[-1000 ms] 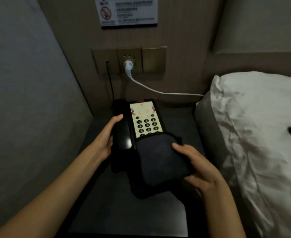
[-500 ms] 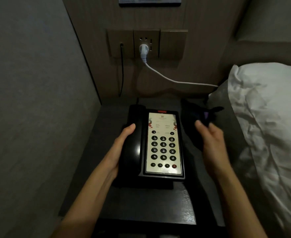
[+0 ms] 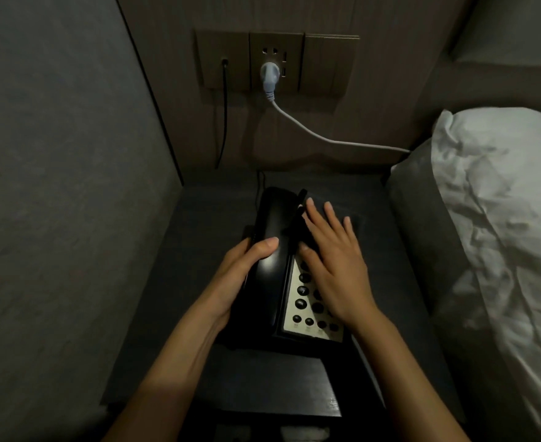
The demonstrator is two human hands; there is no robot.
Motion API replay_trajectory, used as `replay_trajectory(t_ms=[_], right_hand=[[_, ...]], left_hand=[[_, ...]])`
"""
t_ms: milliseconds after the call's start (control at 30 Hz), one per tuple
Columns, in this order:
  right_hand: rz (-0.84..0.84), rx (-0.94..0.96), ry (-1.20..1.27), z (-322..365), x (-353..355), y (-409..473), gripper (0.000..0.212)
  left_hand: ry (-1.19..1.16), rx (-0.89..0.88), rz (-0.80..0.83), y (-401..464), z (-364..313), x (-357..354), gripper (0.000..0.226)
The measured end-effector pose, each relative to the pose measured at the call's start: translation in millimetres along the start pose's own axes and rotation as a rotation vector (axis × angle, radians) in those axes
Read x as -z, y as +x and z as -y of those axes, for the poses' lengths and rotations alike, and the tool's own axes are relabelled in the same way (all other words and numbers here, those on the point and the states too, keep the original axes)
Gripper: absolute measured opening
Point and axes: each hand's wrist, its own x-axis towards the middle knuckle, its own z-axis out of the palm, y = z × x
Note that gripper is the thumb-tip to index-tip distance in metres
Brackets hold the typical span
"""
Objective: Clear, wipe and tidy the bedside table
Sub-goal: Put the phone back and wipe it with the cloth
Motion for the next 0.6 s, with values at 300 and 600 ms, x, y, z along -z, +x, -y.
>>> replay_trajectory(t_ms=[300, 600], right_hand=[[0.119, 0.157, -0.184, 23, -25, -8, 0.059], [0.157, 0.220, -0.246, 33, -40, -24, 0.065]], left_hand=[[-0.235, -0.004, -0.209, 20, -12, 14, 0.060], [-0.418, -0.005, -0.248, 32, -27, 33, 0.065]])
